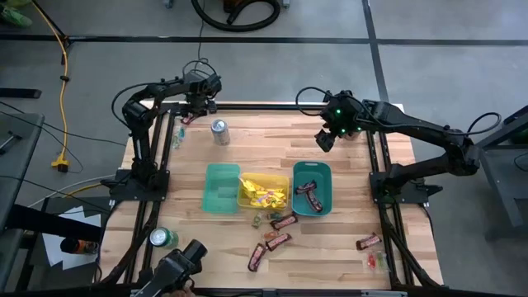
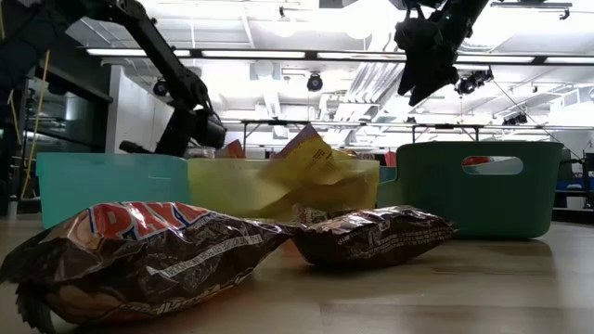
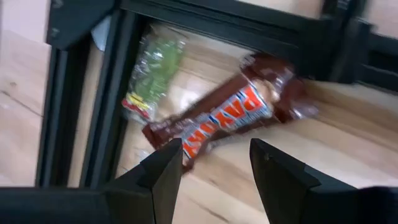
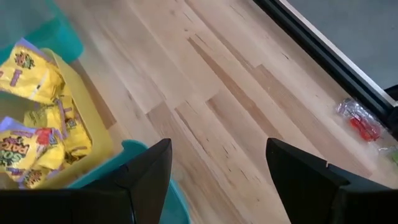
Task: Sort candy
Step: Put the brown chocolate bar into the blue bin
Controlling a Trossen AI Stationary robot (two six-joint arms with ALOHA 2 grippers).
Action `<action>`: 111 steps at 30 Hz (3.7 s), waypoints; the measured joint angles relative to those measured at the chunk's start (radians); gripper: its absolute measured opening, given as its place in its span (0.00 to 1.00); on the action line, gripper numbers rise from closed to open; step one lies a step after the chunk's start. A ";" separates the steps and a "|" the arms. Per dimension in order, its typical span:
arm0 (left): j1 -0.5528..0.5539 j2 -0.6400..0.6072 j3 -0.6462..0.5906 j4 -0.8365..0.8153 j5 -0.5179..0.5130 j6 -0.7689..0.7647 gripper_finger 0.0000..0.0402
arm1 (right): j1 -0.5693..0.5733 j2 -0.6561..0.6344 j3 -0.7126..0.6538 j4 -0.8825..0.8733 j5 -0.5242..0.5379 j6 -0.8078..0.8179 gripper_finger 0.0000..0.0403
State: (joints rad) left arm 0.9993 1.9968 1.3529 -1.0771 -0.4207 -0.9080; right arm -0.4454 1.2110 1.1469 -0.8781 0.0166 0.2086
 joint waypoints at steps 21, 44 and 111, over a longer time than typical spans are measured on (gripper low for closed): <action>0.008 0.054 -0.001 0.027 0.103 0.225 0.04 | 0.001 0.000 0.000 0.018 0.000 0.026 0.64; -0.571 -0.719 -0.136 0.355 0.238 0.381 0.00 | 0.001 -0.112 0.071 0.056 -0.029 0.011 0.64; -1.369 -0.869 -0.377 0.769 -0.139 0.213 0.56 | 0.894 0.139 -0.069 0.489 0.013 0.323 0.64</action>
State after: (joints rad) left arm -0.3693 1.1279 0.9756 -0.3080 -0.5602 -0.6946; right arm 0.4482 1.3504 1.0777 -0.3886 0.0293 0.5314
